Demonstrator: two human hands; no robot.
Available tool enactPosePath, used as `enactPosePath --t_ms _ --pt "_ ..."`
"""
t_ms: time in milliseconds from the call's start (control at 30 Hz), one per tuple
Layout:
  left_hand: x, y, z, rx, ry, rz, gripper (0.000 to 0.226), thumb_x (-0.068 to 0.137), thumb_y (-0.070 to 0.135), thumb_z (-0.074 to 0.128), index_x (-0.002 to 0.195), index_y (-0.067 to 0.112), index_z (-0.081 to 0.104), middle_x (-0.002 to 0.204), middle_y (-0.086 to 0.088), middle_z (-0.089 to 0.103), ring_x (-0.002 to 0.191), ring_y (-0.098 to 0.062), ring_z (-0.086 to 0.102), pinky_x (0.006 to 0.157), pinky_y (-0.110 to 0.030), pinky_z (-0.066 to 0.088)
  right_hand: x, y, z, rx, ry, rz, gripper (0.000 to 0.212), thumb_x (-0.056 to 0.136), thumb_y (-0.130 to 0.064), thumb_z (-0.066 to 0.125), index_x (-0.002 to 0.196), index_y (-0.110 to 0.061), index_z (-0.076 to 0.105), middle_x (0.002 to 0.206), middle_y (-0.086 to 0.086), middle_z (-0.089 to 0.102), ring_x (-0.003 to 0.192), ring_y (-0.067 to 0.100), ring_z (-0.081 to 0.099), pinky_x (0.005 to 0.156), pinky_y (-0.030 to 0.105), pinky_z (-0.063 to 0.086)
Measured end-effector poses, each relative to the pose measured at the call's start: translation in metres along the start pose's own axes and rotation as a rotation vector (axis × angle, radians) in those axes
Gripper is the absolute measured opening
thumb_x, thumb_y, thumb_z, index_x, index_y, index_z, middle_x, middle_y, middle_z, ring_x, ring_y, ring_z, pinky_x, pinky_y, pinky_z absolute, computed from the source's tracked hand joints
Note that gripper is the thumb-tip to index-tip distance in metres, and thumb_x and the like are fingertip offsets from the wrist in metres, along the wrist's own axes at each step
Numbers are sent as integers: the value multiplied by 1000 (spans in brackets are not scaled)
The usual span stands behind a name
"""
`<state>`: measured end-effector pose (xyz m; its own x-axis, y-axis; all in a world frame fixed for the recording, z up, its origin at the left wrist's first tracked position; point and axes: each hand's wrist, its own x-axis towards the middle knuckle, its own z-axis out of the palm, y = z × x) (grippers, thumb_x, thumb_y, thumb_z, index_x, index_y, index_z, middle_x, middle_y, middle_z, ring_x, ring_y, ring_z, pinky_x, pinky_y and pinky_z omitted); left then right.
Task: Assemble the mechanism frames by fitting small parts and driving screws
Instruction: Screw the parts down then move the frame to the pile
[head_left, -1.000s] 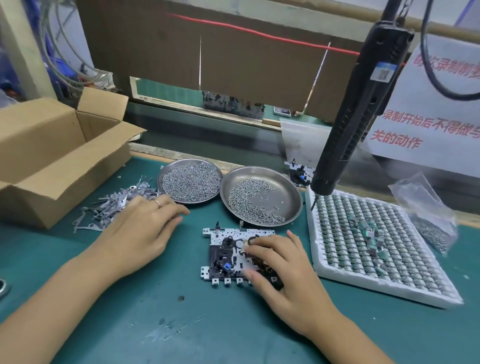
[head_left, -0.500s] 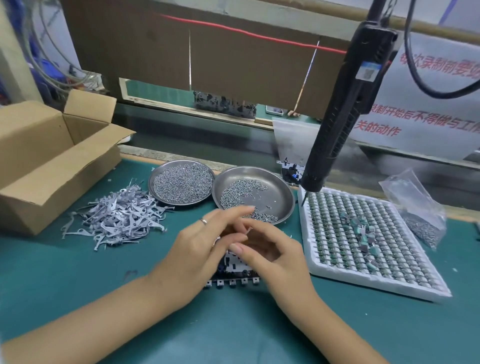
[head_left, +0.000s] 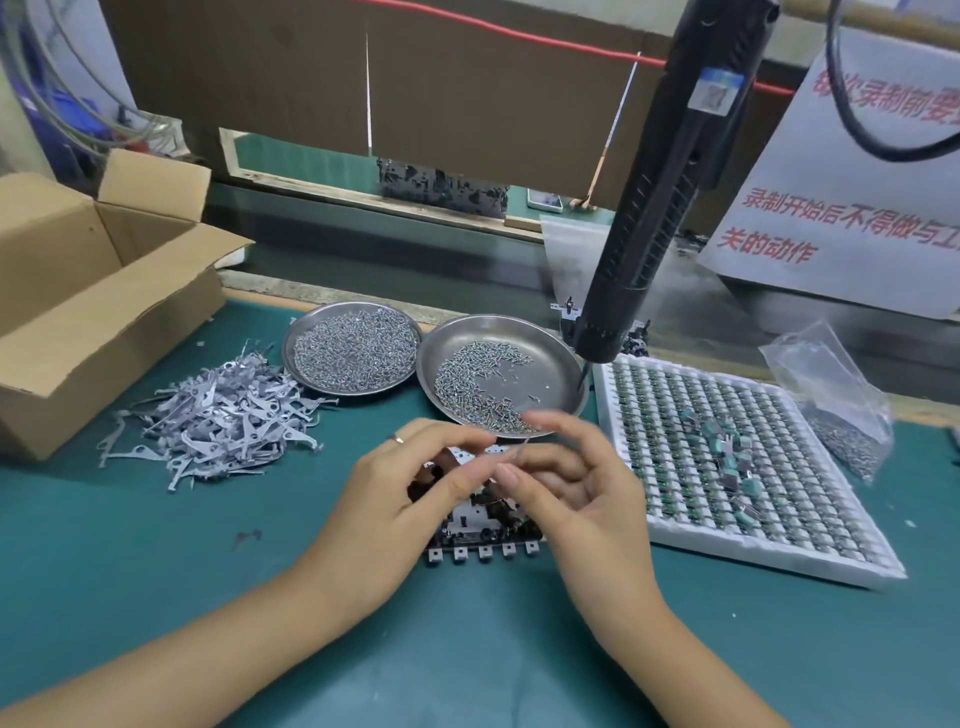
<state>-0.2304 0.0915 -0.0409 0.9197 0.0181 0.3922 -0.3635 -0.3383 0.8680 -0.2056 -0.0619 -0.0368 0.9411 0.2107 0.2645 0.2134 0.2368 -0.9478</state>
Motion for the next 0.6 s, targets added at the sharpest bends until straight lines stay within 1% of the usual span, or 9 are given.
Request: enactPosePath --t_ms 67,133,200,267,367,400,467,534,601 --pt "0 1 -1 -45 -26 -38 20 84 34 61 101 29 70 98 17 67 94 -2 62 80 -9 42 0 1 0 -7 2 -24 46 69 -10 72 111 -19 54 79 7 72 84 15 69 74 21 53" --pt "1 1 -2 -140 -71 -81 17 83 32 61 96 32 72 96 16 71 91 -3 64 79 -11 46 2 0 -1 9 -1 -15 47 69 -10 71 112 -19 54 77 5 72 83 13 69 75 20 52" --pt "1 0 -2 -210 -98 -114 17 82 32 61 94 32 74 95 12 73 90 -6 66 78 -13 48 3 -1 -1 41 -14 5 41 69 -7 70 107 -16 59 77 5 73 78 13 69 72 20 52" --pt "2 -1 -1 -251 -107 -133 18 80 33 63 96 33 72 95 10 73 89 -9 67 76 -15 50 2 -2 -2 37 -16 -4 33 68 -4 70 99 -11 62 78 6 73 77 13 69 70 19 52" --pt "3 -2 -2 -269 -107 -163 19 77 36 66 96 34 72 96 8 74 91 -15 68 81 -26 54 1 -3 -2 12 -7 -32 28 66 -3 73 92 -10 65 85 6 73 80 14 69 70 20 53" --pt "4 -3 -3 -276 -111 -172 19 77 35 65 94 31 74 96 9 74 92 -13 68 83 -25 53 2 -3 -2 13 -3 -32 27 65 -3 73 91 -10 65 85 6 73 80 15 69 71 20 53" --pt "5 -2 -4 -315 -132 -184 19 77 32 63 92 28 74 97 9 74 92 -9 69 80 -20 52 3 -4 -3 21 5 -25 28 64 -1 74 90 -9 64 81 7 72 78 16 69 70 20 53" --pt "5 1 -4 -344 -135 -186 18 75 31 65 90 27 73 94 8 75 88 -6 69 76 -15 51 4 -3 -3 28 -1 -23 31 63 1 73 91 -6 62 79 6 71 77 16 69 70 19 53" --pt "5 3 -5 -339 -110 -182 16 72 30 67 86 26 74 89 7 75 83 -5 69 73 -14 51 4 -3 -4 20 -7 -27 30 64 0 73 90 -6 61 80 6 71 78 15 69 72 19 53"
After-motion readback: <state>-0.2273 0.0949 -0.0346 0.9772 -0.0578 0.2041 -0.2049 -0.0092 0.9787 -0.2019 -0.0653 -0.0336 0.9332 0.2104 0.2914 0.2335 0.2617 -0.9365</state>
